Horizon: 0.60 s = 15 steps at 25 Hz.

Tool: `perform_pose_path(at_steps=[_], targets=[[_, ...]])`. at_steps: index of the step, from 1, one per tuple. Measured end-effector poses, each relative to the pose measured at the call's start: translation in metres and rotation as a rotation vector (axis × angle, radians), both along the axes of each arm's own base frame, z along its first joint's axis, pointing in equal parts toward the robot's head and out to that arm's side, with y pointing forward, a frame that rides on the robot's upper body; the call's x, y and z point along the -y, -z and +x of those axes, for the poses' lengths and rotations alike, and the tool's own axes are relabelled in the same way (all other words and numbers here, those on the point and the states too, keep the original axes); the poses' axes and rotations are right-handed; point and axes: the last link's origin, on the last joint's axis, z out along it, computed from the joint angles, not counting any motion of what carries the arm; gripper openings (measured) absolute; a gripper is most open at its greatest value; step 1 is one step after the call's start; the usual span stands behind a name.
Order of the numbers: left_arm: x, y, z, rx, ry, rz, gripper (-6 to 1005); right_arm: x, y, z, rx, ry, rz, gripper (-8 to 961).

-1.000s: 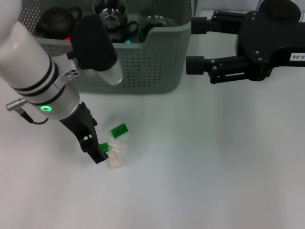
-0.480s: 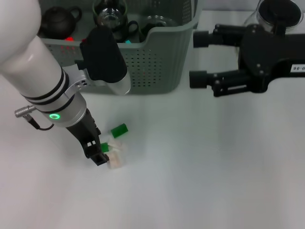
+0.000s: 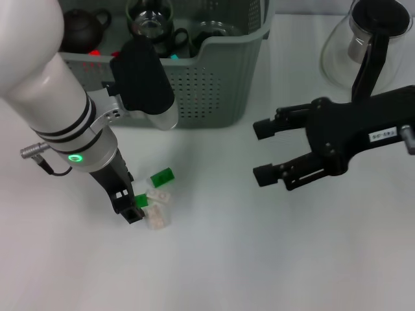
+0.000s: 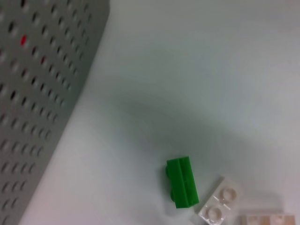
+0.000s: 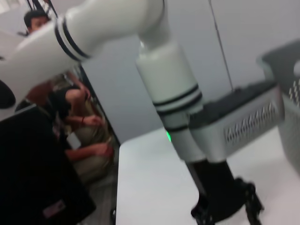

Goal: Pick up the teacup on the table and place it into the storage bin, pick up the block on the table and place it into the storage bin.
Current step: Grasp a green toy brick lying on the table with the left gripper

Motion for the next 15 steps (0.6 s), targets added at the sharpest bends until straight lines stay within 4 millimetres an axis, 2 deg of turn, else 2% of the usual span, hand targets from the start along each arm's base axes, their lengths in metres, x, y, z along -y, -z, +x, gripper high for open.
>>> perform_pose_path(at_steps=[10,15], targets=[[0.001,0.001,-0.001,-0.007,0.001,-0.002,715,-0.002,0.007,0.0,0.035,0.0,-0.007,946],[0.002,0.002,-0.001,-0.003,-0.001,-0.005,665,-0.004,0.015,0.004,0.101,0.019,-0.003,946]])
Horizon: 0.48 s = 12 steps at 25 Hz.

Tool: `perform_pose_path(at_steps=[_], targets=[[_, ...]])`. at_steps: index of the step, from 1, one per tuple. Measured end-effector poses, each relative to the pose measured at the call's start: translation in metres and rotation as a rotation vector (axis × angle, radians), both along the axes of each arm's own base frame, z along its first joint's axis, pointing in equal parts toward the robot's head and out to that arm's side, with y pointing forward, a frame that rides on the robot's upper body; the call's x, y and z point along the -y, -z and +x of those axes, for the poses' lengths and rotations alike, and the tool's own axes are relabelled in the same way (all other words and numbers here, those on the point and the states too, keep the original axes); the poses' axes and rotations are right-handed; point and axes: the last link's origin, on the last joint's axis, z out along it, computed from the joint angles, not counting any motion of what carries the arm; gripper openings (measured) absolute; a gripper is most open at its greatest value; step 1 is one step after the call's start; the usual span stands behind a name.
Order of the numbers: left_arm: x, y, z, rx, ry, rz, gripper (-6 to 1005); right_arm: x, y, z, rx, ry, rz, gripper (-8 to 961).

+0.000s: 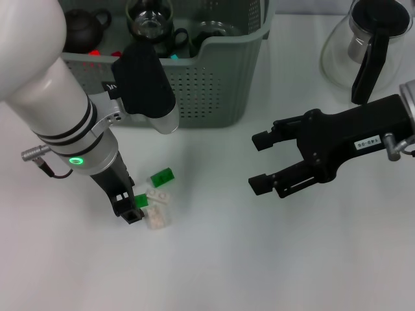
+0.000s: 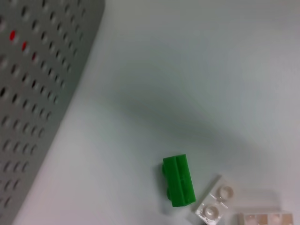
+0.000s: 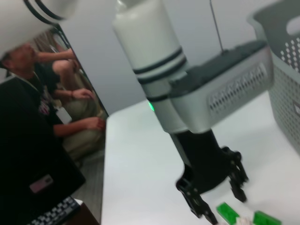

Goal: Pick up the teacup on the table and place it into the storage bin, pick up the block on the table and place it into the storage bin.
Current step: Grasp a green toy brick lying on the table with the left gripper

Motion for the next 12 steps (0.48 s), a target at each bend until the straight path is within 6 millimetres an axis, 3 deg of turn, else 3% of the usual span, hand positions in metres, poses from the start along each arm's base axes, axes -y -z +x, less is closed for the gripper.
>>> perform_pose_path(at_steps=[10,12], targets=[[0.0019,0.0021,0.0011,0.0,-0.004,-0.007,612,-0.0004,0.0032,-0.0011,0.011,0.005,-0.002,946],[0.0028,0.0032,0.001,-0.002,-0.004,-0.012,509,-0.0003,0.0029,-0.001,0.01,0.005,0.0,946]])
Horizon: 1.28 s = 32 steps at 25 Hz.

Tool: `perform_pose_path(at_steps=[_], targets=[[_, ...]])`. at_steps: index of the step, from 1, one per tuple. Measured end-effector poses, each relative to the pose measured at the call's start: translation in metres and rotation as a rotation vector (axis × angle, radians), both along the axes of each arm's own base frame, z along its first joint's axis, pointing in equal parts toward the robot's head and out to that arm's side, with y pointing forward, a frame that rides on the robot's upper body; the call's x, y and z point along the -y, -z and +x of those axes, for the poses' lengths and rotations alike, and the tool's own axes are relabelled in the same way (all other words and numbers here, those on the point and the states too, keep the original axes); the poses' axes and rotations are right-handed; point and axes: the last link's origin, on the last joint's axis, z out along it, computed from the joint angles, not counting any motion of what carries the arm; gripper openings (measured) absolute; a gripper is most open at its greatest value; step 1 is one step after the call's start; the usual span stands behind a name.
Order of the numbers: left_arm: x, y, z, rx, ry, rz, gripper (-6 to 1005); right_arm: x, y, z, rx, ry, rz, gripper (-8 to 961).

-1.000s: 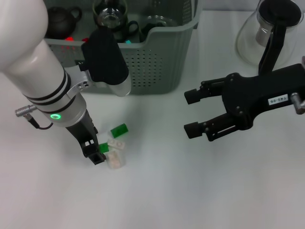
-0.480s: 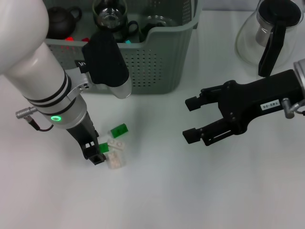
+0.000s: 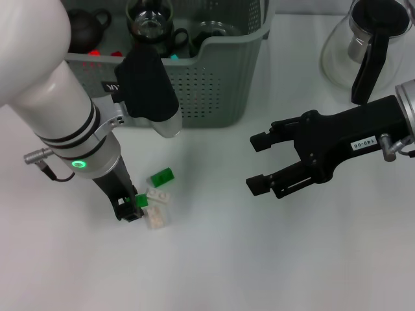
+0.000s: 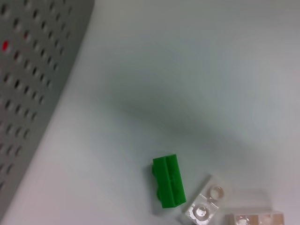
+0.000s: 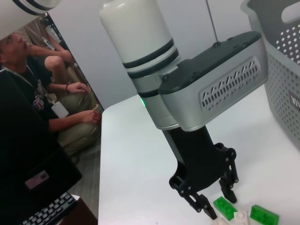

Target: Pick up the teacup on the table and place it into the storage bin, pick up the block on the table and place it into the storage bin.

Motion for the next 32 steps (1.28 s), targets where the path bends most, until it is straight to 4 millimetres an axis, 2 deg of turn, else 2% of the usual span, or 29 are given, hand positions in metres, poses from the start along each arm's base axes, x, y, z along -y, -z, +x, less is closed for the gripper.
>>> perform_pose_path(at_steps=[1,7,12,18,23,26,32], targets=[[0.001,0.001,0.0,-0.002,-0.001,-0.003,458,0.0,0.0,0.0,0.0,0.0,0.001,946],[0.002,0.004,-0.002,-0.011,-0.003,-0.013,379,0.0,-0.001,0.0,-0.001,0.0,0.002,947],[0.002,0.003,-0.001,-0.007,-0.005,-0.008,220,0.0,-0.001,0.001,-0.003,0.002,0.006,947],[-0.001,-0.001,0.004,-0.004,0.0,0.022,203,0.0,-0.004,0.002,-0.012,0.009,0.013,947],[-0.003,-0.039,0.021,0.037,-0.02,0.092,188,0.0,-0.008,0.006,-0.018,0.019,0.017,947],[-0.001,-0.068,0.033,0.077,-0.041,0.143,193,0.0,-0.01,0.011,-0.011,0.03,0.016,946],[-0.006,-0.122,0.067,0.281,-0.027,0.225,202,0.004,-0.011,0.02,-0.005,0.041,0.011,946]])
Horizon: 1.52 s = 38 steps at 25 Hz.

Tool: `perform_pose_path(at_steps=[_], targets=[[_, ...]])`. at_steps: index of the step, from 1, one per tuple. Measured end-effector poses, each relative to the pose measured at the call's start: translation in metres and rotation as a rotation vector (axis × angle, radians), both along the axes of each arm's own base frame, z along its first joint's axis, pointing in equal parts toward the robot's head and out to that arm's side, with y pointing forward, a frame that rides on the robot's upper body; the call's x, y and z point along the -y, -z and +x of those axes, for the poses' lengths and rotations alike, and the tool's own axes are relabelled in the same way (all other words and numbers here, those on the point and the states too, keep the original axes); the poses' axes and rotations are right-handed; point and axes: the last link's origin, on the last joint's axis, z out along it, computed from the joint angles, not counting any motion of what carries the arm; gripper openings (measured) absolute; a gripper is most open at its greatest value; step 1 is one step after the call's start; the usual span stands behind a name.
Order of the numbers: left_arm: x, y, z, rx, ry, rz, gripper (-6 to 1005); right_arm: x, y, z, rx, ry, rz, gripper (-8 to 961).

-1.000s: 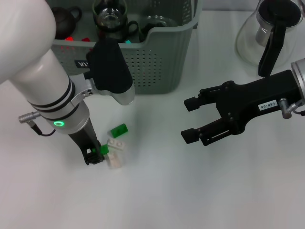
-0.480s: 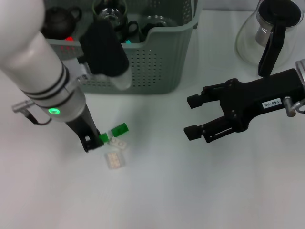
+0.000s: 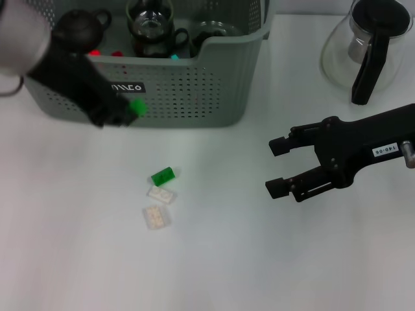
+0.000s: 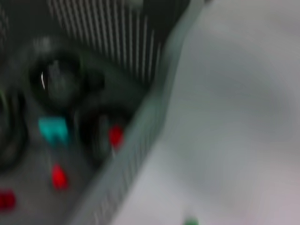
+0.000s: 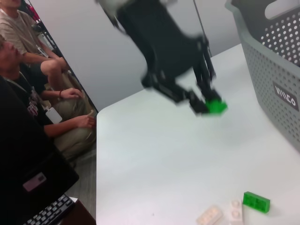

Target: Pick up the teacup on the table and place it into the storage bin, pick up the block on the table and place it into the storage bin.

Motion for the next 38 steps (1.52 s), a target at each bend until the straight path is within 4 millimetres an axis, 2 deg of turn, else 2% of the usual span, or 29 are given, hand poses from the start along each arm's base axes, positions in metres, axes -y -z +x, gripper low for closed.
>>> perform_pose_path(at_steps=[4,6,8,10,14,20,27,29,33,35,38], targets=[[-0.019,-0.037,0.031,0.133,0.089,0.087,209,0.003,0.001,0.002,0.001,-0.01,-0.012,946],[-0.037,-0.054,0.044,0.17,0.123,0.136,212,0.005,0.001,0.002,0.004,-0.015,-0.024,946],[-0.057,-0.063,0.05,0.189,0.123,0.164,215,0.006,0.002,0.002,0.017,-0.02,-0.033,946],[-0.08,-0.063,0.044,0.193,0.076,0.166,218,0.006,0.003,0.003,0.041,-0.024,-0.03,946],[-0.105,-0.064,0.032,0.2,0.037,0.243,224,0.001,0.006,0.004,0.082,-0.035,-0.002,946],[-0.123,-0.062,0.012,0.152,-0.04,0.323,234,-0.004,0.008,-0.003,0.14,-0.089,0.036,946],[-0.123,-0.071,0.003,0.163,-0.093,0.383,245,-0.004,0.006,-0.004,0.171,-0.136,0.059,946],[-0.121,-0.075,0.003,0.165,-0.099,0.395,469,-0.005,0.005,-0.003,0.175,-0.14,0.061,946],[-0.107,-0.08,0.01,0.167,-0.086,0.365,622,-0.005,0.003,-0.003,0.175,-0.144,0.061,946],[-0.09,-0.074,0.017,0.178,-0.06,0.267,699,-0.005,0.002,-0.003,0.175,-0.143,0.061,947],[-0.056,-0.058,0.024,0.186,0.015,0.102,759,-0.007,0.0,-0.004,0.17,-0.135,0.066,947]])
